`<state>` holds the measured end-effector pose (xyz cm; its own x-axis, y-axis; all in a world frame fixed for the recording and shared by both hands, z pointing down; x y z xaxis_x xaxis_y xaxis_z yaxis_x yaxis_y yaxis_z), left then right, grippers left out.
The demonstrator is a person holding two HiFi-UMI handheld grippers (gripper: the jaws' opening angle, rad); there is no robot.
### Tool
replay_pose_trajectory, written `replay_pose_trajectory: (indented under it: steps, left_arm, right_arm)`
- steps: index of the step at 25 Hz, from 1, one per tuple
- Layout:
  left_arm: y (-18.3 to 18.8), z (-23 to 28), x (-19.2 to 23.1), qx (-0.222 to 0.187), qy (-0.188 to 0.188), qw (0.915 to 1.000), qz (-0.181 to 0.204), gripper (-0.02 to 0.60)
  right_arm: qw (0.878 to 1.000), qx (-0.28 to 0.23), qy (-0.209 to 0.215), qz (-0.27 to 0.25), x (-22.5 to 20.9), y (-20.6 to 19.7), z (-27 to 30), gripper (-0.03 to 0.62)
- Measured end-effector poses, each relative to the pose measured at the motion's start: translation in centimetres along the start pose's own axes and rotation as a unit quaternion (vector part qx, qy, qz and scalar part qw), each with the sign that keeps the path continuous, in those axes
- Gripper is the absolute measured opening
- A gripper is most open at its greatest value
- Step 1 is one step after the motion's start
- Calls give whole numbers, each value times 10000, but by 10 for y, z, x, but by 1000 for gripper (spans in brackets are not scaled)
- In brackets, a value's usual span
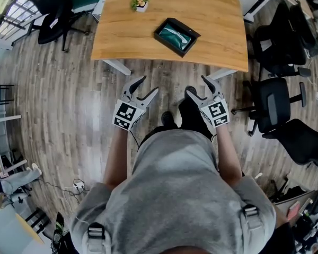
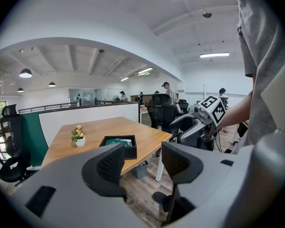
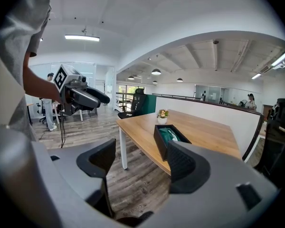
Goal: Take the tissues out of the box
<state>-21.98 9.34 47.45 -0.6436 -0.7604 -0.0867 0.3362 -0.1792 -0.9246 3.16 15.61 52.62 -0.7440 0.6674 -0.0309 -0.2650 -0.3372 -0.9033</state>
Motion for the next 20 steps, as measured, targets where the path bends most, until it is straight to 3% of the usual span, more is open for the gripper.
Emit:
replay_pose_trajectory:
  steps: [6, 20]
  left_arm:
    - [4, 9, 12, -55, 150, 9998, -85, 259]
    - [20, 65, 39, 78, 332, 9993, -171, 258]
  right_arm:
    - [9997, -225, 102, 55, -22, 13, 12, 343]
    - [9991, -201, 377, -34, -92, 32, 54, 328]
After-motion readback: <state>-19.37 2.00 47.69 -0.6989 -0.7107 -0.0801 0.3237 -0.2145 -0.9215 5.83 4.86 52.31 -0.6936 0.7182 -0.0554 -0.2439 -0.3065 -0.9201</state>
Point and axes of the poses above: the fingertips, and each gripper's own axes: z forward along the fingers, x to its left, y out of its top, the point moved 7 cm from there along -z, backward along the fingers, and after that the axes turned 12 degrees about y, right-handed, at the moved point
